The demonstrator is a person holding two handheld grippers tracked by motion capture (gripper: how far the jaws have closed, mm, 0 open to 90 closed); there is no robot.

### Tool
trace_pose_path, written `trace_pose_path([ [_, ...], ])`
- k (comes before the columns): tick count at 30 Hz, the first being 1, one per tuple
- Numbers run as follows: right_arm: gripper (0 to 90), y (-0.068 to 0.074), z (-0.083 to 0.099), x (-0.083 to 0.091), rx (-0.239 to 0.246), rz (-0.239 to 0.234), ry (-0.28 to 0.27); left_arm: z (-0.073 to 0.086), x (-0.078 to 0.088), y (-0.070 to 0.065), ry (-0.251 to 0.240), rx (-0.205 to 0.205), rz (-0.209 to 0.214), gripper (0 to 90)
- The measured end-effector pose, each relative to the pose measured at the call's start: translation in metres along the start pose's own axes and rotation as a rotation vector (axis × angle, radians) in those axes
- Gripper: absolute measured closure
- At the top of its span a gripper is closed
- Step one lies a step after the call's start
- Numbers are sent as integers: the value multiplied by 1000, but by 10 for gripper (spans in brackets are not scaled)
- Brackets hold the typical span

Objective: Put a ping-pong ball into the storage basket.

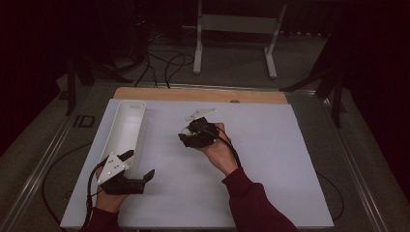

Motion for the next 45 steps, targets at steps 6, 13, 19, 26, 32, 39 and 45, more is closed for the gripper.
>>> trace_pose_path([
  [6,503,4,-4,-2,9,-4,1,0,0,0,0,0,1,25],
  [13,503,8,-8,-4,16,-11,-2,0,0,0,0,0,0,25],
  [19,504,11,-13,-5,22,-17,-5,0,0,0,2,-1,-1,25],
  [26,503,15,-16,-8,25,-26,0,0,0,0,-1,-2,0,25],
  [32,503,18,-20,-10,25,-32,-4,0,0,0,-1,-2,1,25],
  [39,503,19,-23,-11,20,-38,-6,0,0,0,-2,-2,1,25],
  [45,503,21,-26,-12,17,-44,-8,0,0,0,-1,-2,1,25],
])
Point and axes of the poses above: each handheld gripper's, and its own axes: x roughly backward along the jaws, z roughly out of its underside, y roughly to its left, the point moved 9 cm from there along -x, roughly forward along the jaws, and after that the axes turned 8 degrees about -x, right-handed, at the moved point
